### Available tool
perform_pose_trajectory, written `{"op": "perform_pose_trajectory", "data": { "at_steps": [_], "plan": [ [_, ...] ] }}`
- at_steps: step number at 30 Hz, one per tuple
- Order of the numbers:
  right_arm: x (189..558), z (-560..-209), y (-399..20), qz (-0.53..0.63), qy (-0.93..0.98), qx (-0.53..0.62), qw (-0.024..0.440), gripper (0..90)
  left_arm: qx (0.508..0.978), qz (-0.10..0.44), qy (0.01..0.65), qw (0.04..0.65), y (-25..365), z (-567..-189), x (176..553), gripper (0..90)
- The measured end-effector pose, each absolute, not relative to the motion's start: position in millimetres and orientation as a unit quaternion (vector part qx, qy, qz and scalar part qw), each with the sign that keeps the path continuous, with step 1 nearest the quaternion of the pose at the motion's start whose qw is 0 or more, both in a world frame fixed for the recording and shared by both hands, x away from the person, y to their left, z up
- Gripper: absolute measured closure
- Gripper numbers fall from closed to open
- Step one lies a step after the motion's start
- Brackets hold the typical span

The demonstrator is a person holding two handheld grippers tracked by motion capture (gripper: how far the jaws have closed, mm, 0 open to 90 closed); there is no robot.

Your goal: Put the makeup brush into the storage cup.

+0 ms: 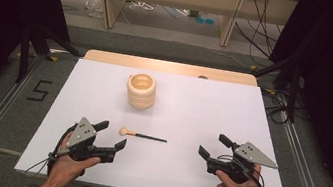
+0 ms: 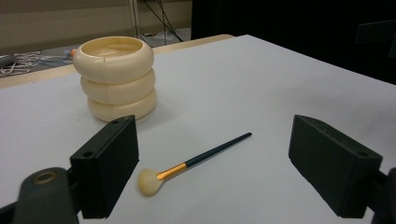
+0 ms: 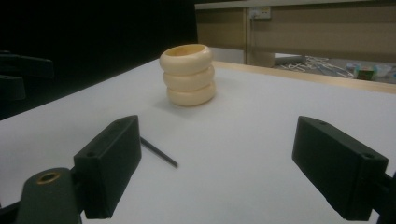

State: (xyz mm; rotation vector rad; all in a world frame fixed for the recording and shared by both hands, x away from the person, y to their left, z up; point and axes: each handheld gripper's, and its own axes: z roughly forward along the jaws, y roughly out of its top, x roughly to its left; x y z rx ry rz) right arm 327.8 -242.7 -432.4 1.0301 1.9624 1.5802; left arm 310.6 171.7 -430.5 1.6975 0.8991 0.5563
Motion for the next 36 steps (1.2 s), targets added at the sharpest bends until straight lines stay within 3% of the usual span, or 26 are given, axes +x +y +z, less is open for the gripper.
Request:
{"op": "perform_pose_trajectory", "data": {
  "at_steps": [19, 36],
  "plan": [
    [328.1, -432.1, -243.8, 0.57, 0.704, 0.37, 0.204, 17.2, 0.717, 0.207, 0.377, 0.549, 168.5, -427.2, 313.9, 15.8],
    [329.4, -433.4, -243.3, 0.57, 0.709, 0.365, 0.198, 18.6, 0.758, 0.181, 0.334, 0.53, 161.6, -413.6, 337.1, 15.9]
  ]
}}
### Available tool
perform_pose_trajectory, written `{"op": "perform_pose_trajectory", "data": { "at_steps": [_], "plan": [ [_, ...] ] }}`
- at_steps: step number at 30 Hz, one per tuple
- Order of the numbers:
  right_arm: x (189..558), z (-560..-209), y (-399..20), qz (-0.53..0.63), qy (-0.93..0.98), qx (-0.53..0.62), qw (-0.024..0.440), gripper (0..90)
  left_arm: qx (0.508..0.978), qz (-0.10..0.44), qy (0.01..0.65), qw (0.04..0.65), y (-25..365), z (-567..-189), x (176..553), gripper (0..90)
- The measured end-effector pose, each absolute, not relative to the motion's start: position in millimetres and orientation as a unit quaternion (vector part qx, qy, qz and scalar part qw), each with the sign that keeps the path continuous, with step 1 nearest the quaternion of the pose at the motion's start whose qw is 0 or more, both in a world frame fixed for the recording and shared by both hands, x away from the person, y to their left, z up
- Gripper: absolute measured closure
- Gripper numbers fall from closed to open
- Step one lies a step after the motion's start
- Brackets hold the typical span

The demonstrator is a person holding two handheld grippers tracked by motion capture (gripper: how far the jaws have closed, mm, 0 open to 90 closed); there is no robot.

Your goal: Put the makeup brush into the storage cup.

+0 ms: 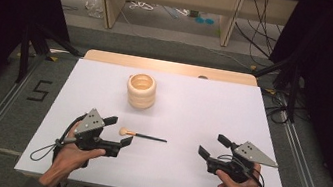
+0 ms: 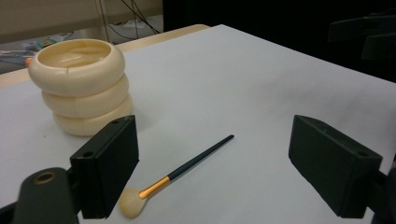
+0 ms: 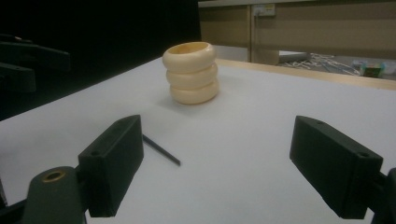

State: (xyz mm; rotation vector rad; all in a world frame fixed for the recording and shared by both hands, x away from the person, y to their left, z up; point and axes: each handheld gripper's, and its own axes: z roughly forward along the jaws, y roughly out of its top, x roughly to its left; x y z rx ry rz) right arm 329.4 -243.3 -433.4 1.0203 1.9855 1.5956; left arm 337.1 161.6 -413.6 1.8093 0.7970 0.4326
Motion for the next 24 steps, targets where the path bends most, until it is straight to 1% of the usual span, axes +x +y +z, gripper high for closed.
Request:
{"op": "perform_pose_trajectory", "data": {
  "at_steps": [4, 6, 13, 15, 19, 24],
  "plan": [
    [329.8, -433.5, -243.1, 0.569, 0.711, 0.362, 0.197, 18.7, 0.779, 0.176, 0.311, 0.516, 158.1, -409.8, 345.3, 15.9],
    [330.0, -433.7, -243.5, 0.568, 0.712, 0.362, 0.196, 18.8, 0.781, 0.166, 0.314, 0.514, 155.8, -409.4, 348.7, 15.9],
    [330.1, -434.0, -243.5, 0.57, 0.711, 0.363, 0.197, 19.2, 0.802, 0.172, 0.294, 0.491, 154.6, -407.5, 365.3, 15.9],
    [329.6, -433.9, -243.7, 0.569, 0.712, 0.365, 0.191, 19.2, 0.806, 0.166, 0.299, 0.483, 155.2, -410.0, 370.6, 16.0],
    [329.9, -434.3, -243.0, 0.568, 0.712, 0.364, 0.196, 19.4, 0.819, 0.158, 0.295, 0.465, 156.6, -413.3, 377.7, 16.3],
    [330.1, -434.6, -242.3, 0.569, 0.711, 0.364, 0.197, 20.0, 0.833, 0.165, 0.282, 0.446, 153.9, -413.7, 386.1, 17.1]
  ]
}}
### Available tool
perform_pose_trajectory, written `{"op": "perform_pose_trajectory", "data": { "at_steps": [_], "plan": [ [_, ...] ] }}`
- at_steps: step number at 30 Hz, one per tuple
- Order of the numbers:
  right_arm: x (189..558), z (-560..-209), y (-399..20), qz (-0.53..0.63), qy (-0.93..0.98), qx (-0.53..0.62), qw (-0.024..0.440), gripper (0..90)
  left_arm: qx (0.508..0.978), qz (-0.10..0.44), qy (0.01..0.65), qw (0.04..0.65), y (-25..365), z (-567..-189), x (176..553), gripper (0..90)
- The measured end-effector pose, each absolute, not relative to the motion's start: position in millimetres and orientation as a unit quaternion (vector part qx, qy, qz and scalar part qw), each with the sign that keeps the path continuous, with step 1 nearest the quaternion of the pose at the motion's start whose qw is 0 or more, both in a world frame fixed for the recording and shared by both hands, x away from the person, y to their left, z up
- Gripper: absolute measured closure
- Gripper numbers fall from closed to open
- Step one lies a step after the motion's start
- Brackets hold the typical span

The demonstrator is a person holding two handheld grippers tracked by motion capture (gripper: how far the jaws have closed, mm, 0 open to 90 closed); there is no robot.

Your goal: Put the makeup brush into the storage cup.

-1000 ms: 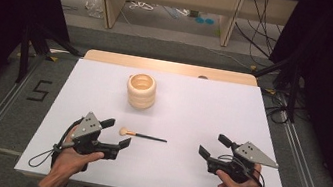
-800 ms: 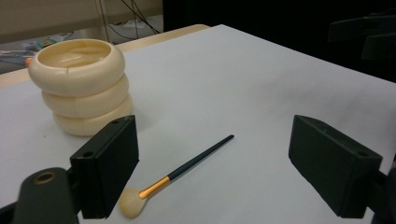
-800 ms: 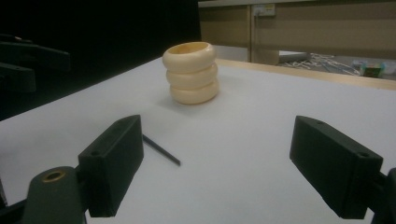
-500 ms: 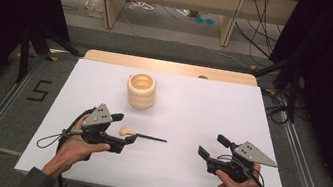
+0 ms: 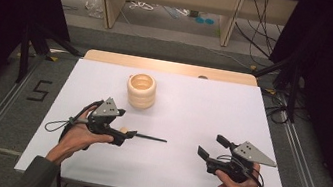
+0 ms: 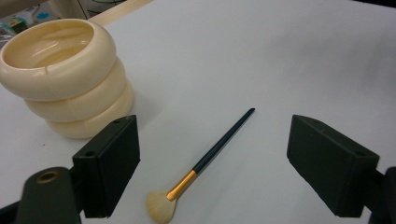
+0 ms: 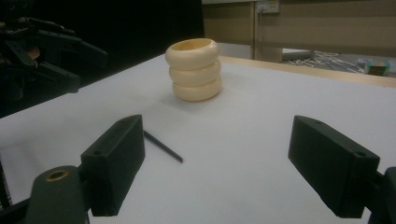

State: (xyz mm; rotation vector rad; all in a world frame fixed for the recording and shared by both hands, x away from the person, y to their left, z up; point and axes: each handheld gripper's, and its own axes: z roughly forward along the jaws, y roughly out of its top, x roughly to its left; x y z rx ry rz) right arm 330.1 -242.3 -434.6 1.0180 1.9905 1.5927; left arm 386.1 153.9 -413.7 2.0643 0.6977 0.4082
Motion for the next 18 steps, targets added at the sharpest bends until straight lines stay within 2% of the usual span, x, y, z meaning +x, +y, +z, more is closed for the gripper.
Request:
{"op": "perform_pose_trajectory", "data": {
  "at_steps": [11, 18],
  "plan": [
    [330.2, -435.1, -241.7, 0.576, 0.711, 0.358, 0.187, 20.7, 0.877, 0.146, 0.235, 0.393, 135.6, -415.7, 404.2, 19.7],
    [330.6, -435.4, -241.0, 0.575, 0.713, 0.356, 0.185, 21.2, 0.891, 0.126, 0.233, 0.369, 130.2, -423.9, 414.5, 20.8]
  ]
}}
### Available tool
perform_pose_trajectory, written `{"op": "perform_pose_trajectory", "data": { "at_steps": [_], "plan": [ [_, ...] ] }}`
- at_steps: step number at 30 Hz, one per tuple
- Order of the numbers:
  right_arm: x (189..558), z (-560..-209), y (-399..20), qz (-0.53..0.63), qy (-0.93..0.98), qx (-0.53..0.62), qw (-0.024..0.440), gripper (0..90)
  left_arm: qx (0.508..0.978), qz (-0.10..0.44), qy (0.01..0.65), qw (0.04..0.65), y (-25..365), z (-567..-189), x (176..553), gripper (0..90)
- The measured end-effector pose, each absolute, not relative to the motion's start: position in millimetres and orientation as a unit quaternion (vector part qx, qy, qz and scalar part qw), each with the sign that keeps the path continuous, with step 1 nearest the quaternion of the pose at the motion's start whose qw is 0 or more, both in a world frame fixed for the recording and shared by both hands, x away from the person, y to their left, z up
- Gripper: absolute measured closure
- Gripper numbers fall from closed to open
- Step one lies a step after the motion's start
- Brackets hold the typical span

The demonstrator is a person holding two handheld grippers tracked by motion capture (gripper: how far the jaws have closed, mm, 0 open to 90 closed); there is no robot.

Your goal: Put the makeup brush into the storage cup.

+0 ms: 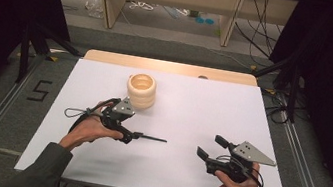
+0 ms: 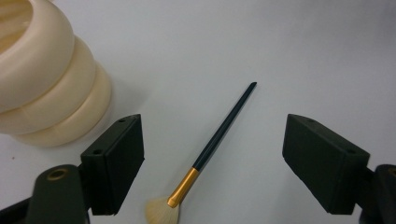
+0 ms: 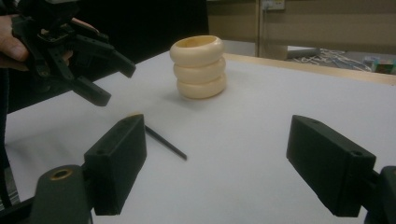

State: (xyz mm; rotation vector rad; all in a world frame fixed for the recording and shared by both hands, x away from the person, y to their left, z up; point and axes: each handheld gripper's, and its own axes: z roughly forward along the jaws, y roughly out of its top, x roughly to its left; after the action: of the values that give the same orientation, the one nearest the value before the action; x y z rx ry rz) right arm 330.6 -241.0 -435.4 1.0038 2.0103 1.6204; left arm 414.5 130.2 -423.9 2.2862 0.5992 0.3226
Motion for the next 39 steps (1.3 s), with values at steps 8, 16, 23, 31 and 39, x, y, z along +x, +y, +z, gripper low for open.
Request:
{"op": "perform_pose_trajectory", "data": {
  "at_steps": [8, 16, 23, 31, 39],
  "plan": [
    [330.7, -435.8, -241.1, 0.57, 0.718, 0.356, 0.182, 22.2, 0.909, 0.115, 0.22, 0.335, 127.1, -428.5, 425.2, 23.5],
    [330.7, -435.9, -241.0, 0.568, 0.72, 0.356, 0.181, 22.4, 0.929, 0.104, 0.191, 0.301, 117.1, -428.9, 428.8, 24.6],
    [330.6, -435.9, -240.9, 0.568, 0.722, 0.353, 0.179, 23.1, 0.93, 0.094, 0.199, 0.294, 113.7, -434.5, 433.8, 25.7],
    [330.9, -435.9, -240.7, 0.567, 0.722, 0.353, 0.179, 23.1, 0.937, 0.085, 0.197, 0.276, 111.2, -441.6, 440.6, 28.8],
    [331.3, -436.8, -239.5, 0.575, 0.719, 0.35, 0.174, 23.1, 0.953, 0.083, 0.169, 0.237, 98.2, -439.8, 444.2, 31.9]
  ]
}}
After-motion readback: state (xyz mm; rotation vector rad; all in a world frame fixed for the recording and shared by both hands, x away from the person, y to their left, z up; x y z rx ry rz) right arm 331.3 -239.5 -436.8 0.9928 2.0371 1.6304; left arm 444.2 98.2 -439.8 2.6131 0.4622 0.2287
